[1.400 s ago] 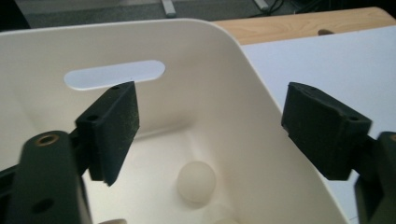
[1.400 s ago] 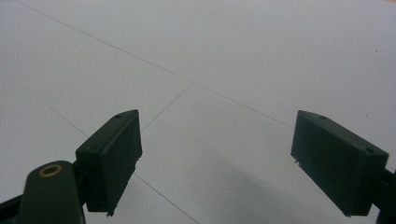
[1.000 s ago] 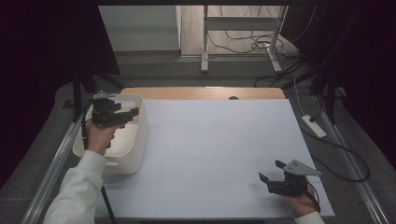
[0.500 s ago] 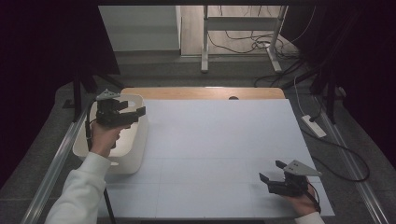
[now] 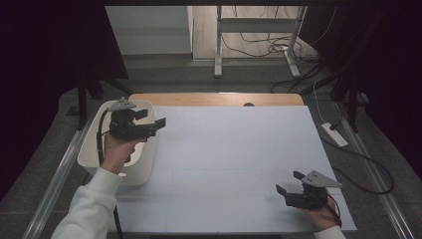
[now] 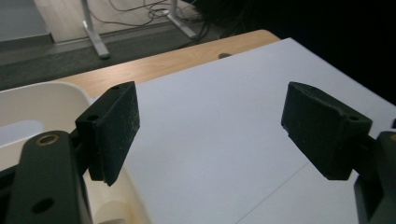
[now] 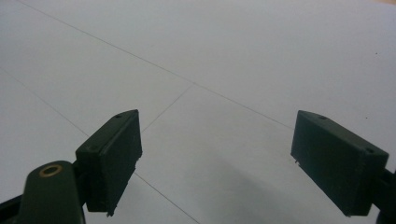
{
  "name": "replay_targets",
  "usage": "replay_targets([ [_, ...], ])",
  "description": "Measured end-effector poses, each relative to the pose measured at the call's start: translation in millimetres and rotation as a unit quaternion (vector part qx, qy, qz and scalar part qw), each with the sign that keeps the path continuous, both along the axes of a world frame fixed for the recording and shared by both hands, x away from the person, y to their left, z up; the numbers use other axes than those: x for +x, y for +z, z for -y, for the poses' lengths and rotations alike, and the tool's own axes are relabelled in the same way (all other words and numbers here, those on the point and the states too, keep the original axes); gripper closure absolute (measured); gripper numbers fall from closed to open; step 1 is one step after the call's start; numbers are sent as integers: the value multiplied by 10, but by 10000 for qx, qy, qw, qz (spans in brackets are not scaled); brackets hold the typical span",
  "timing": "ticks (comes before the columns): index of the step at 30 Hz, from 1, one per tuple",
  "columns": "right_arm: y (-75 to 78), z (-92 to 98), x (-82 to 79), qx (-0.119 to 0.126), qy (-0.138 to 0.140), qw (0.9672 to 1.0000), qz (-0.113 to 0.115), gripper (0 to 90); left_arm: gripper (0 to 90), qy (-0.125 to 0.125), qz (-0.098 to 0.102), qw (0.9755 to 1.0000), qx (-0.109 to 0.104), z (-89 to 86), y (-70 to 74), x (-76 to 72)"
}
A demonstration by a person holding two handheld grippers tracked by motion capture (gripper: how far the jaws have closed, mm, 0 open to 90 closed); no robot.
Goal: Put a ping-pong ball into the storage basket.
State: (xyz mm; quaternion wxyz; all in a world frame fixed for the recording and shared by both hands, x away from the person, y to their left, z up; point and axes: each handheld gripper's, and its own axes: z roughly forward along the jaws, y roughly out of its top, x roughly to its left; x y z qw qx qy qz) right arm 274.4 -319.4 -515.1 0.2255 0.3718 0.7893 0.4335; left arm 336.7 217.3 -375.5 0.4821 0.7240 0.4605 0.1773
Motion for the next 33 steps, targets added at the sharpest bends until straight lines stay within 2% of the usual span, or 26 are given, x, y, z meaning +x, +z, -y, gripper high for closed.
replay_targets([
  [3, 1, 1, 0, -3, 0, 10000, 6, 162, 202, -125, 41, 9999, -104, 58, 17, -31],
  [7, 3, 3, 0, -2, -2, 10000, 8, 162, 202, -309, 89, 9994, -112, 168, 20, -65],
  [19, 3, 10, -1, -2, -18, 10000, 3, 162, 202, -578, 113, 9981, -194, 319, -29, -131],
  [26, 4, 5, -1, -5, -20, 10000, 2, 162, 201, -922, 103, 9955, -175, 457, -64, -193],
  [33, 3, 7, -2, -14, -15, 10000, 7, 162, 200, -1133, 83, 9934, -175, 587, -152, -264],
])
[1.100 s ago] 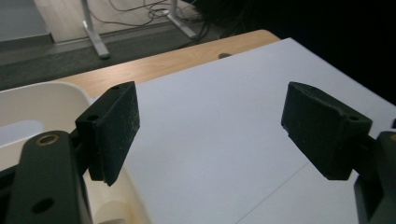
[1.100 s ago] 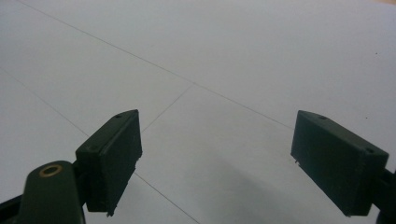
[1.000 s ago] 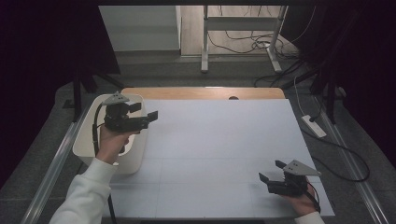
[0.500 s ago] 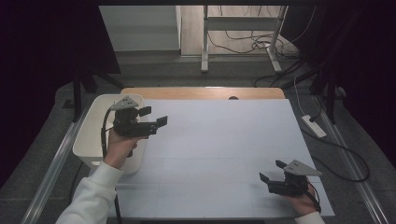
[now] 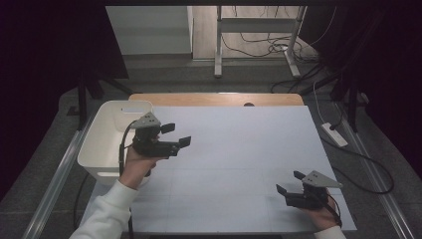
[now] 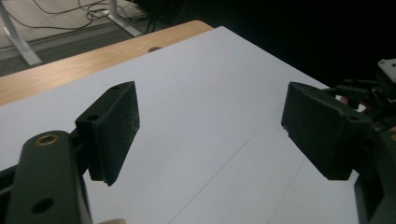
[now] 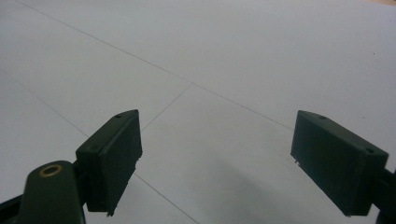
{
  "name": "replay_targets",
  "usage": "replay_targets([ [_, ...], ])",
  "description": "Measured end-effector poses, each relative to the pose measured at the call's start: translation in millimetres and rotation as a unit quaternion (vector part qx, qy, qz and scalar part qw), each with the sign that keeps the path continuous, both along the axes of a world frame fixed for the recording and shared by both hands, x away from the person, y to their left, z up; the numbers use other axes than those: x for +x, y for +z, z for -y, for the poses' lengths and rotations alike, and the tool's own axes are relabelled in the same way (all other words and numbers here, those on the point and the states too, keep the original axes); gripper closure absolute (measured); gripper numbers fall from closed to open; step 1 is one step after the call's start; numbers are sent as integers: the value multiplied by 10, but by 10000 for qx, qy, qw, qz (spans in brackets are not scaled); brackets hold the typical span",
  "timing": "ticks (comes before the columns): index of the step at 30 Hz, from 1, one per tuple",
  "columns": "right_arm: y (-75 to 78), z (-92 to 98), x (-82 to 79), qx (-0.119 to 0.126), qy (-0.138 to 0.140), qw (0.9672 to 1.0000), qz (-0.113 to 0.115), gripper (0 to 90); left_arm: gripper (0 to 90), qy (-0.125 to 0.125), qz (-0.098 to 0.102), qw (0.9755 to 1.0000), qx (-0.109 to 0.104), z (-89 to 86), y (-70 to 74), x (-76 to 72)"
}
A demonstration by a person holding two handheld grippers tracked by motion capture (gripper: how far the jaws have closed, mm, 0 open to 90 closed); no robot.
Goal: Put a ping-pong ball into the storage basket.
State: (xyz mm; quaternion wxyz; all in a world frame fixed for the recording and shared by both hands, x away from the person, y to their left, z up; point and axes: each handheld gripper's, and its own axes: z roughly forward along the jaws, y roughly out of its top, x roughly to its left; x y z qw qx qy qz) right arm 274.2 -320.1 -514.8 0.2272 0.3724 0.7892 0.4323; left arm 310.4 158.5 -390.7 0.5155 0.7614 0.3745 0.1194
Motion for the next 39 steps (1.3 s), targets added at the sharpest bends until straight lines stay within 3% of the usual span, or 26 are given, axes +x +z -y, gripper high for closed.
replay_targets([
  [8, -3, -2, 1, 7, 4, 10000, 8, 162, 197, -256, 42, 9995, 195, 208, -122, -102],
  [15, -4, 1, -1, -1, -12, 10000, 10, 162, 195, -326, 28, 9991, 277, 299, -213, -133],
  [20, -1, 4, -7, -13, -6, 10000, 9, 163, 195, -368, -60, 9988, 330, 340, -353, -165],
  [26, 1, 7, -8, -38, -11, 10000, 15, 163, 195, -416, -229, 9982, 353, 354, -541, -206],
  [32, -7, 3, -4, -20, 2, 10000, 2, 163, 189, -405, -256, 9974, 531, 343, -663, -262],
  [35, -6, 4, -6, -21, -3, 10000, -1, 163, 189, -319, -262, 9974, 588, 292, -743, -315],
  [39, -6, 1, -9, -21, 0, 10000, -1, 163, 199, -205, -112, 9976, 657, 212, -836, -427],
])
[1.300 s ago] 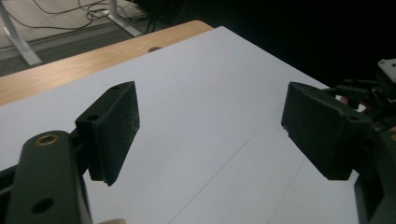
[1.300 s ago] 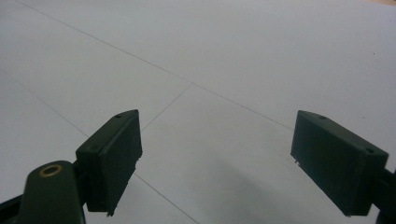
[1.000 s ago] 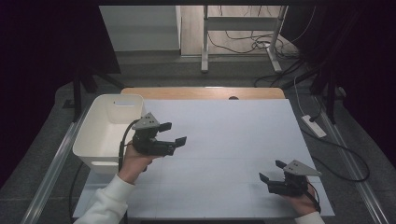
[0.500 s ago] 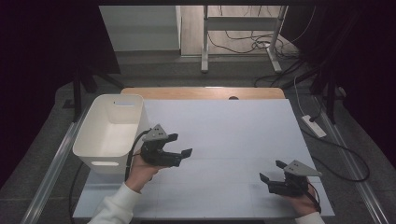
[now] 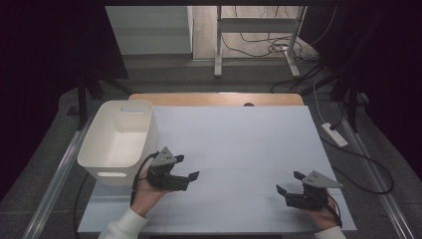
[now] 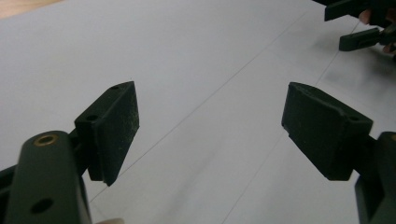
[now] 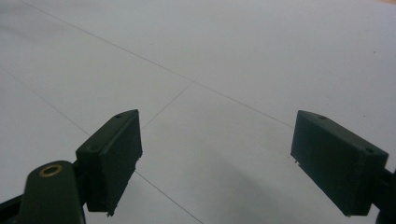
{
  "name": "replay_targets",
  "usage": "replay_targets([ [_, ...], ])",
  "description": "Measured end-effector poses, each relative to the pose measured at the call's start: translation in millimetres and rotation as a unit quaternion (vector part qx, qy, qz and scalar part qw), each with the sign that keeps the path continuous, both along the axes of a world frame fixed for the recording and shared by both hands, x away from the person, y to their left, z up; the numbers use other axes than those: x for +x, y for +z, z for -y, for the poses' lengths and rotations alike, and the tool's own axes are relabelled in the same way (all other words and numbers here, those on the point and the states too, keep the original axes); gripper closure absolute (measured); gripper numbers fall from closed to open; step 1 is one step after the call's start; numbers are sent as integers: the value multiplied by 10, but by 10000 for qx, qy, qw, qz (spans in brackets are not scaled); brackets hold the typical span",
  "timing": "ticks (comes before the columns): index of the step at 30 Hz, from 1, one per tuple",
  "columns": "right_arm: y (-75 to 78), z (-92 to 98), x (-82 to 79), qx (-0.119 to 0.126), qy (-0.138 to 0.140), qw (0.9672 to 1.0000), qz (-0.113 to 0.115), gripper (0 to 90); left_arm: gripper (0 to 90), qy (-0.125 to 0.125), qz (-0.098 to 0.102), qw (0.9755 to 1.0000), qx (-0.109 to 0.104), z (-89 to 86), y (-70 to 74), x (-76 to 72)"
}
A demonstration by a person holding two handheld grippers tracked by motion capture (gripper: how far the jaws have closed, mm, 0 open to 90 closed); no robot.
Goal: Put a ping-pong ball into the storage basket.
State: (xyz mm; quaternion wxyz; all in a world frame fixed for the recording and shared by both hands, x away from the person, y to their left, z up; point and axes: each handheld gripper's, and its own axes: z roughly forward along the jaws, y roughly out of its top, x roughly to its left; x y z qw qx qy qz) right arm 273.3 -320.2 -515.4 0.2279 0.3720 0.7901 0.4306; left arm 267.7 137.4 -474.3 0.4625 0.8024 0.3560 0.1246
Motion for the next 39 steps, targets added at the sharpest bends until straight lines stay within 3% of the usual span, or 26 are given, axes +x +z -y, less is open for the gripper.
replay_targets([
  [10, -8, -19, -1, -2, 21, 10000, -20, 163, 207, 260, 73, 9996, -86, -269, -168, -206],
  [21, -3, -36, -28, 55, 112, 9999, -49, 162, 205, 496, -137, 9984, -236, -514, -427, -358],
  [39, 24, -107, -83, 190, 310, 9993, -45, 160, 205, 460, -296, 9982, -243, -538, -521, -350],
])
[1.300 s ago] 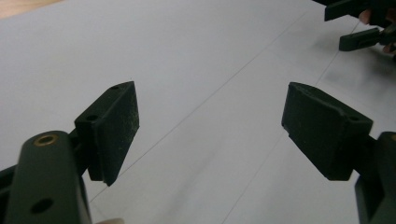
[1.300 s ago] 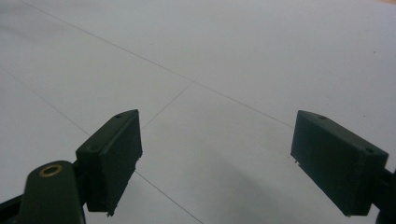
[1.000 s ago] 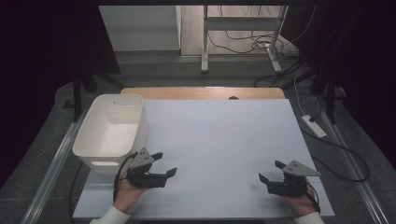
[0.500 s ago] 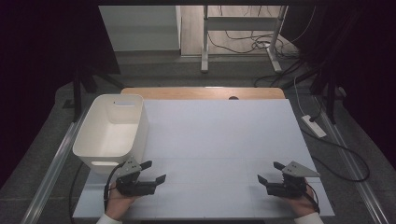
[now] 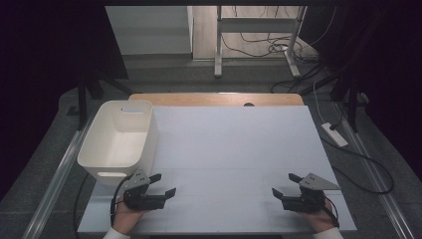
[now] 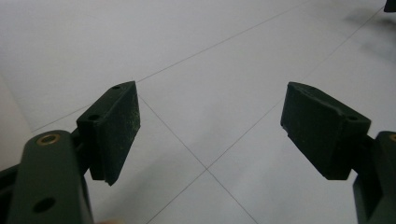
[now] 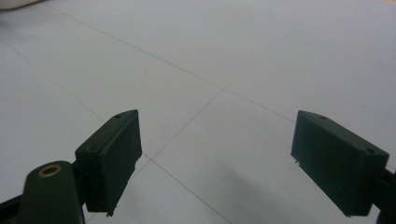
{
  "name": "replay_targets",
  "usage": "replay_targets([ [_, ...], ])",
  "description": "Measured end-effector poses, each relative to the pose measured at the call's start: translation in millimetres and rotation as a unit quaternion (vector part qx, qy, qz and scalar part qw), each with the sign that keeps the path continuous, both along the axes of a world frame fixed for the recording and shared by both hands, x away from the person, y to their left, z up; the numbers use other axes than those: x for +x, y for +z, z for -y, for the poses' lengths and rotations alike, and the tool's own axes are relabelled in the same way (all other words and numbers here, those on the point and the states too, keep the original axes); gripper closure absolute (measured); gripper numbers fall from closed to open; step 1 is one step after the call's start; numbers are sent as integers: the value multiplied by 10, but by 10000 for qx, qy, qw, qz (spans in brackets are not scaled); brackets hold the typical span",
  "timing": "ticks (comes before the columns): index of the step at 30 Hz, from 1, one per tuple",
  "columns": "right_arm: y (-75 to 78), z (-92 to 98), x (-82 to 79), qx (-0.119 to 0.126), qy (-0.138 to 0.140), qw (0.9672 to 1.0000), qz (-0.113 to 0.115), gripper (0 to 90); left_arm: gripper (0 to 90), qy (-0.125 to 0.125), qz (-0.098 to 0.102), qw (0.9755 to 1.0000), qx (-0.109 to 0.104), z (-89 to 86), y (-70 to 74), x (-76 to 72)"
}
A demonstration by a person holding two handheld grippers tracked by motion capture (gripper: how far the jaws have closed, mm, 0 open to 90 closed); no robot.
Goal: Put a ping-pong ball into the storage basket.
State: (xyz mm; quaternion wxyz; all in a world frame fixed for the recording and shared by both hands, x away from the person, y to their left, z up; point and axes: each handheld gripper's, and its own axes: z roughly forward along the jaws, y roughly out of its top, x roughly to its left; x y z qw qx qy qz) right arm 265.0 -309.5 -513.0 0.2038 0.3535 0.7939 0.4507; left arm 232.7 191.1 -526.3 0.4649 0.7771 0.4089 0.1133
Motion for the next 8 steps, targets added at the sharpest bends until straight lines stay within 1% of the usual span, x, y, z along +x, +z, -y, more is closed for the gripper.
replay_targets([
  [2, -5, -9, -3, -3, -10, 10000, -25, 159, 204, -6, 1, 10000, -8, 4, 1, -4],
  [8, -5, -15, -14, -22, 17, 10000, -8, 159, 204, -23, 6, 10000, -23, 13, 4, 3],
])
